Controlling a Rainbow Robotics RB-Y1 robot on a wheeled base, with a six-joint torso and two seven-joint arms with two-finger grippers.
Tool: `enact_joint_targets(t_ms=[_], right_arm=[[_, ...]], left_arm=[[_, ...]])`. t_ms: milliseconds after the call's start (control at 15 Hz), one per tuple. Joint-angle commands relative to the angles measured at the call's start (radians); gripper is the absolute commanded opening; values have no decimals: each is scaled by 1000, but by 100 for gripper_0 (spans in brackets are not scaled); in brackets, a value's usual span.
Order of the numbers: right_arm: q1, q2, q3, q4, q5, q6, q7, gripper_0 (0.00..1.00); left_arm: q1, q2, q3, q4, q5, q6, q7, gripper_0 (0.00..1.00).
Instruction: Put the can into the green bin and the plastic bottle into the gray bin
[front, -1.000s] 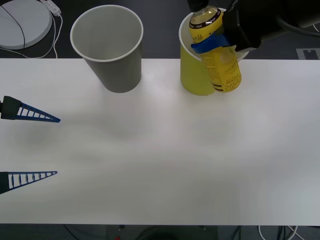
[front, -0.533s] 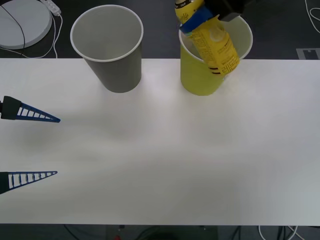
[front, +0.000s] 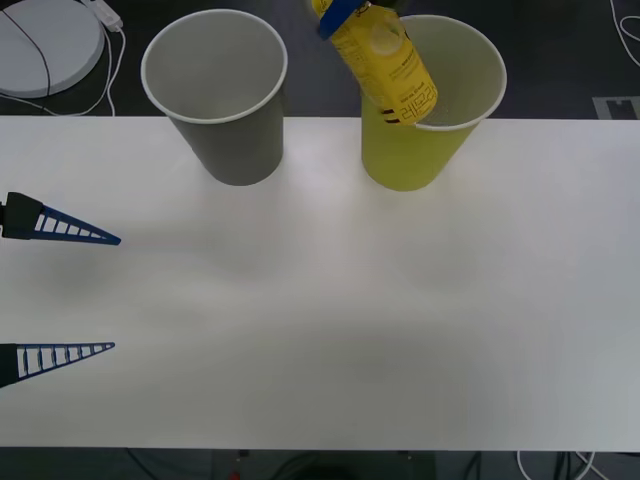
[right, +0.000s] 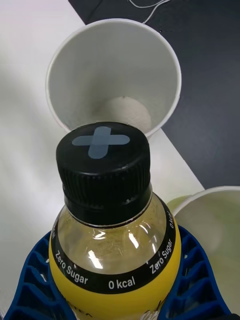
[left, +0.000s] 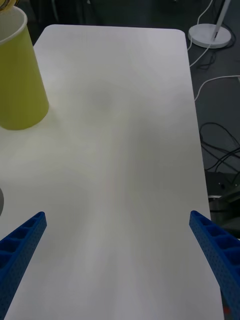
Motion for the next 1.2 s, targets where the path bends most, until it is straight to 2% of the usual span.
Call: enact_joint_targets(t_ms=[67, 467, 800, 1200], right_arm=[[-43, 86, 14, 111, 33, 0, 1, 0], [-112, 258, 17, 297, 145, 20, -1, 0], [-168, 379, 17, 463, 189, 65, 1, 0], [-211, 473, 31, 596, 221, 140, -1, 0]], left_arm=[[0, 0, 0, 0, 0, 0, 0, 100], [0, 0, 0, 0, 0, 0, 0, 100], [0, 0, 0, 0, 0, 0, 0, 100], [0, 0, 0, 0, 0, 0, 0, 100]])
